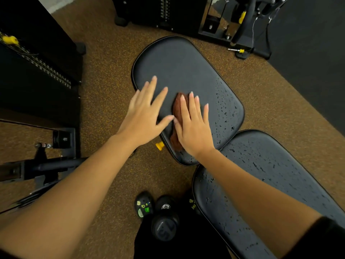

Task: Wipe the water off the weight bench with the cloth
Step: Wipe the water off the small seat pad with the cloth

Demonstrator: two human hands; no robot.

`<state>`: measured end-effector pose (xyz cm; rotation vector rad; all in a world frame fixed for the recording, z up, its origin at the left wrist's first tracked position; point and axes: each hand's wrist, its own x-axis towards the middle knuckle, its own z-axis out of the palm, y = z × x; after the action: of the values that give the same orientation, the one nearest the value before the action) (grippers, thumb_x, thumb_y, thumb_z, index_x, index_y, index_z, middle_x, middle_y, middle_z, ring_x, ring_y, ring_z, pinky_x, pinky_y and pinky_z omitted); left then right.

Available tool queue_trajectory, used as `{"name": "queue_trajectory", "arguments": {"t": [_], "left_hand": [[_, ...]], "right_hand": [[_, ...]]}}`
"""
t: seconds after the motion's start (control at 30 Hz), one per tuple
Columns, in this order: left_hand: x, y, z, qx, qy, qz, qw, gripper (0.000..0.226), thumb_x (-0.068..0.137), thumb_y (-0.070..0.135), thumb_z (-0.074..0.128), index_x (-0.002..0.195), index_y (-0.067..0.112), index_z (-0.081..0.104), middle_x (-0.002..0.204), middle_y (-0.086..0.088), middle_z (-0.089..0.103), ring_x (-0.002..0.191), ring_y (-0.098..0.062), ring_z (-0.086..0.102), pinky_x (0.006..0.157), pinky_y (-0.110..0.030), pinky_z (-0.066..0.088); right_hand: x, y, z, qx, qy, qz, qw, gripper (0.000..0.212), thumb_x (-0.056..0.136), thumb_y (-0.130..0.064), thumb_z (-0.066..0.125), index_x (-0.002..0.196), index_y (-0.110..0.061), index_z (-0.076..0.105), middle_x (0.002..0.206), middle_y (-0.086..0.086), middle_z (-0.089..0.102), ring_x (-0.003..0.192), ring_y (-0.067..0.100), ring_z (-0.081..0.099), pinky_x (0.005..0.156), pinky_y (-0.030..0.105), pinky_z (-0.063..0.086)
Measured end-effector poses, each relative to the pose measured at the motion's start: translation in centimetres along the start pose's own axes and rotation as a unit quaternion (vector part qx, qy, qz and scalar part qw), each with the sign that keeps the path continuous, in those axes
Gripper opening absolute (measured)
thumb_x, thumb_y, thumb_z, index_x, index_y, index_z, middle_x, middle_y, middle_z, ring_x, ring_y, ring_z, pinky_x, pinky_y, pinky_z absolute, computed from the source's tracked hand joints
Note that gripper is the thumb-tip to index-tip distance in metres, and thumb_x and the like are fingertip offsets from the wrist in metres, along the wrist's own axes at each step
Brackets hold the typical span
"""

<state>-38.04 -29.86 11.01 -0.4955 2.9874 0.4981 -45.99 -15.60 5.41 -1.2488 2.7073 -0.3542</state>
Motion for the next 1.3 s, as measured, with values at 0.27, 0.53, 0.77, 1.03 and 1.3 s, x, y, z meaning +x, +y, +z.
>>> {"name": "queue_trajectory", "arguments": {"t": [0.27, 0.53, 0.77, 1.03, 1.3], "left_hand": [[1.8, 0.0, 0.4, 0.221, -0.135, 0.081, 0.962, 0.117, 0.071, 0.070, 0.054, 0.147, 0.010, -0.012, 0.152, -0.019, -0.022, 0.141, -0.039, -0.016, 0.113, -0.053, -0.005], [2.1, 0.0, 0.7, 0.236, -0.127, 0.080, 0.960, 0.119, 0.072, 0.065, 0.059, 0.146, 0.010, -0.017, 0.152, -0.019, -0.023, 0.141, -0.039, -0.014, 0.114, -0.049, -0.003], [1.9, 0.1, 0.9, 0.234, -0.125, 0.077, 0.961, 0.118, 0.072, 0.064, 0.060, 0.146, 0.011, -0.015, 0.152, -0.018, -0.022, 0.141, -0.038, -0.013, 0.114, -0.049, -0.003], [2.0, 0.0, 0.5, 0.199, -0.123, 0.079, 0.969, 0.119, 0.067, 0.061, 0.065, 0.148, 0.012, -0.008, 0.154, -0.016, -0.017, 0.142, -0.038, -0.010, 0.114, -0.048, -0.003], [1.9, 0.1, 0.3, 0.179, -0.134, 0.067, 0.972, 0.119, 0.067, 0.060, 0.067, 0.148, 0.014, -0.007, 0.155, -0.014, -0.016, 0.142, -0.037, -0.010, 0.114, -0.048, -0.002]], "right_hand": [[-2.5, 1.6, 0.2, -0.015, -0.026, -0.017, 0.999, 0.060, 0.098, -0.040, 0.028, 0.147, -0.006, 0.022, 0.153, 0.020, 0.021, 0.142, 0.033, 0.019, 0.113, 0.053, 0.013], [2.4, 2.9, -1.1, 0.016, -0.012, 0.060, 0.998, 0.059, 0.101, -0.037, 0.026, 0.149, -0.007, 0.011, 0.155, 0.021, 0.008, 0.144, 0.036, 0.004, 0.114, 0.052, 0.000], [1.3, 2.2, -0.7, 0.022, -0.022, -0.019, 0.999, 0.058, 0.099, -0.036, 0.025, 0.148, -0.007, 0.018, 0.154, 0.022, 0.015, 0.142, 0.038, 0.011, 0.114, 0.051, 0.008], [1.5, 6.0, -1.3, 0.040, -0.013, 0.088, 0.995, 0.059, 0.101, -0.038, 0.025, 0.149, -0.007, 0.009, 0.155, 0.021, 0.007, 0.144, 0.034, 0.004, 0.116, 0.045, 0.000], [1.6, 4.2, -1.1, 0.096, -0.013, 0.011, 0.995, 0.059, 0.101, -0.030, 0.033, 0.148, -0.004, 0.011, 0.155, 0.023, 0.005, 0.143, 0.037, 0.001, 0.116, 0.042, 0.001]]}}
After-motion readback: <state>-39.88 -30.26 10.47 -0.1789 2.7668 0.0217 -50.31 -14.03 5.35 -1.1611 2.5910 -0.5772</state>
